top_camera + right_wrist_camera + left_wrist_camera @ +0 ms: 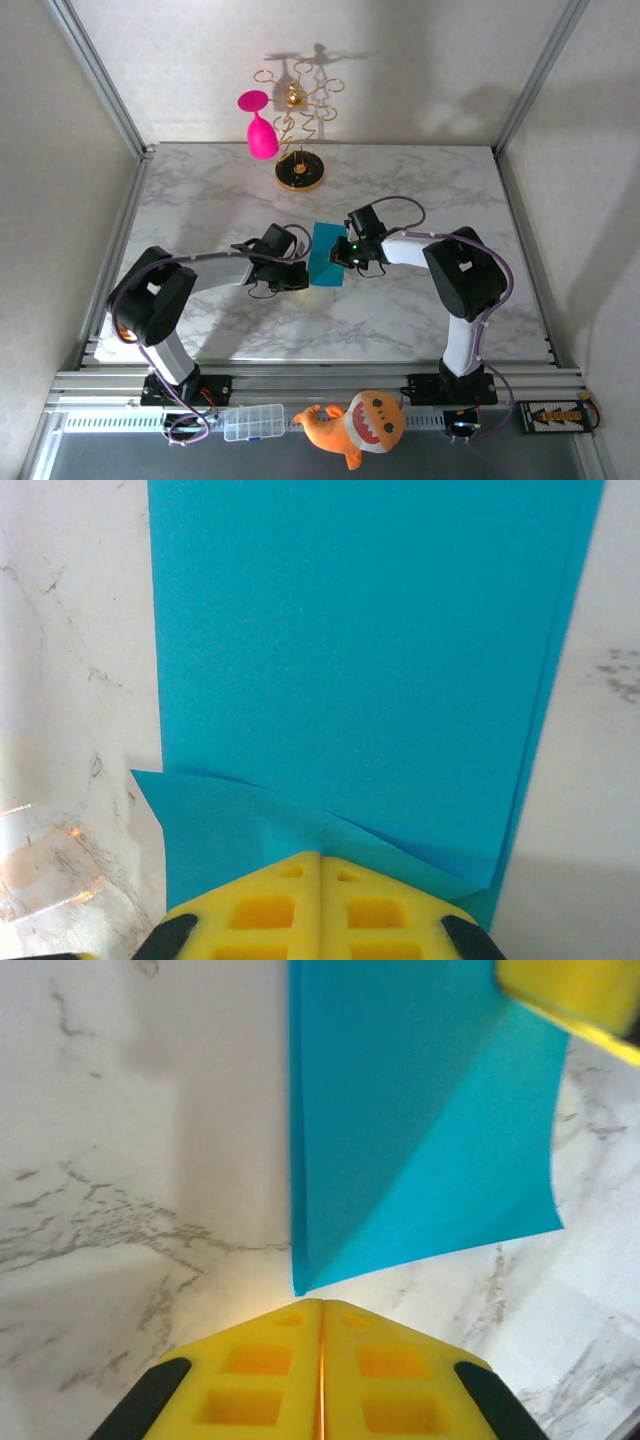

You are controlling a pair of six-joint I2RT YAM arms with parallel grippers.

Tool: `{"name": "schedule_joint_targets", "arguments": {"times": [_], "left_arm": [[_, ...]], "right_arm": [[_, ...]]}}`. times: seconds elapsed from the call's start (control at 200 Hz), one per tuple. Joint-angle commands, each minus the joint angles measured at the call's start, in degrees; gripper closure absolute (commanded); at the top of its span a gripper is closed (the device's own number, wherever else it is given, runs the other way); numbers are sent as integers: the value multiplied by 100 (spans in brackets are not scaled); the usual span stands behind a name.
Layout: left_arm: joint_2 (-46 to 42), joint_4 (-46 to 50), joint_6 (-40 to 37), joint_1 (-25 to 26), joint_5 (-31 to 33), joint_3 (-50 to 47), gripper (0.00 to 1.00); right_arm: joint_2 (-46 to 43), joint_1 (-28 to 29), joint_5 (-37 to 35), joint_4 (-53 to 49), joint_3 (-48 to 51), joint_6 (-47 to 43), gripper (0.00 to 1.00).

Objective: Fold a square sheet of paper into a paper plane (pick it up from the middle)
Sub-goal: Fold the triangle a second time at the center of the table.

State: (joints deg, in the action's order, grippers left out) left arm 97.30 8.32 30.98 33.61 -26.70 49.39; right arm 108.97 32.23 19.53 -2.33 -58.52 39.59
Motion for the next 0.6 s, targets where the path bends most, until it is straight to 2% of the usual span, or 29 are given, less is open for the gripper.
{"name": "schedule_joint_targets", "arguments": {"times": [0.0, 0.15, 0.325, 0.441, 0.596], "left_arm": [[-307, -437, 438, -47, 169, 128, 91], [30, -1180, 987, -38, 220, 138, 92], [628, -1221, 1209, 15, 161, 221, 96], [751, -992, 1201, 23, 354, 203, 100], [789, -749, 1147, 23, 578, 194, 100]], "right_arm": [[459, -88, -684, -694, 228, -83, 100], [407, -96, -581, -614, 194, -92, 100], [319, -90, -392, -468, 122, -97, 100], [121, -88, -335, -256, 97, -119, 100], [-270, -39, -441, 48, 11, -294, 99]]}}
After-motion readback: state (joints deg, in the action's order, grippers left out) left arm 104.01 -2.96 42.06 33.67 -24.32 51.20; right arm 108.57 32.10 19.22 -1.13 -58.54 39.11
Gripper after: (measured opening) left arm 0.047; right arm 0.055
